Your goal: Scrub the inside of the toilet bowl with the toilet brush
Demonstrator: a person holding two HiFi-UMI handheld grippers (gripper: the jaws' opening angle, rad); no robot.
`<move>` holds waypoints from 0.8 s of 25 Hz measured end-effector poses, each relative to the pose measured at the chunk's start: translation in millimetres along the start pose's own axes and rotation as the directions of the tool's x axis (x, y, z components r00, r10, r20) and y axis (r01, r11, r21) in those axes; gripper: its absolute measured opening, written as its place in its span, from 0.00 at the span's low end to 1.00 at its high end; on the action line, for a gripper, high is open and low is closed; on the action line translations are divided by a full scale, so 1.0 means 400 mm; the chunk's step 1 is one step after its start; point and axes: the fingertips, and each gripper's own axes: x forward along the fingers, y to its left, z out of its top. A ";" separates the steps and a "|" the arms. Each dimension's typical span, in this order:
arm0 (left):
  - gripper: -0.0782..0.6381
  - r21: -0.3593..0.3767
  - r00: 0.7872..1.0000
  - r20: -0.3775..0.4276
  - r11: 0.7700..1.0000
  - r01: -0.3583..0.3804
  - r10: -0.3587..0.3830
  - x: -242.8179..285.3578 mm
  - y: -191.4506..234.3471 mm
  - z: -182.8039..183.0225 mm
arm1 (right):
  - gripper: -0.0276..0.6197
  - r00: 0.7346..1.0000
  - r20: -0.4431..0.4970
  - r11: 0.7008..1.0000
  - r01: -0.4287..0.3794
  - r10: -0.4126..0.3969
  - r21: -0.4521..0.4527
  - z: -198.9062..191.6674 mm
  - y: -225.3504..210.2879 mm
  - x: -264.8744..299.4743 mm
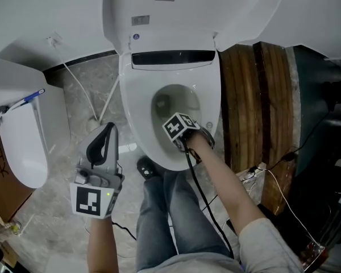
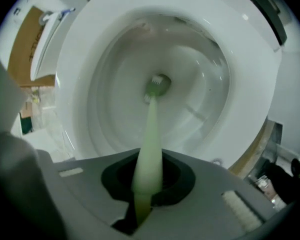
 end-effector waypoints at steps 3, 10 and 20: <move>0.10 0.001 1.000 -0.001 1.000 0.011 -0.011 -0.004 -0.005 0.000 | 0.07 0.993 0.075 0.989 -0.095 0.087 0.109 0.017 0.039 0.002; 0.10 0.004 0.999 0.030 0.999 0.044 -0.044 -0.018 -0.008 0.002 | 0.06 0.947 0.238 0.907 -0.286 0.217 0.310 0.051 0.090 -0.001; 0.10 -0.007 0.999 0.006 0.998 0.054 -0.054 -0.030 -0.008 -0.019 | 0.06 0.822 0.482 0.742 -0.520 0.302 0.423 0.075 0.133 -0.036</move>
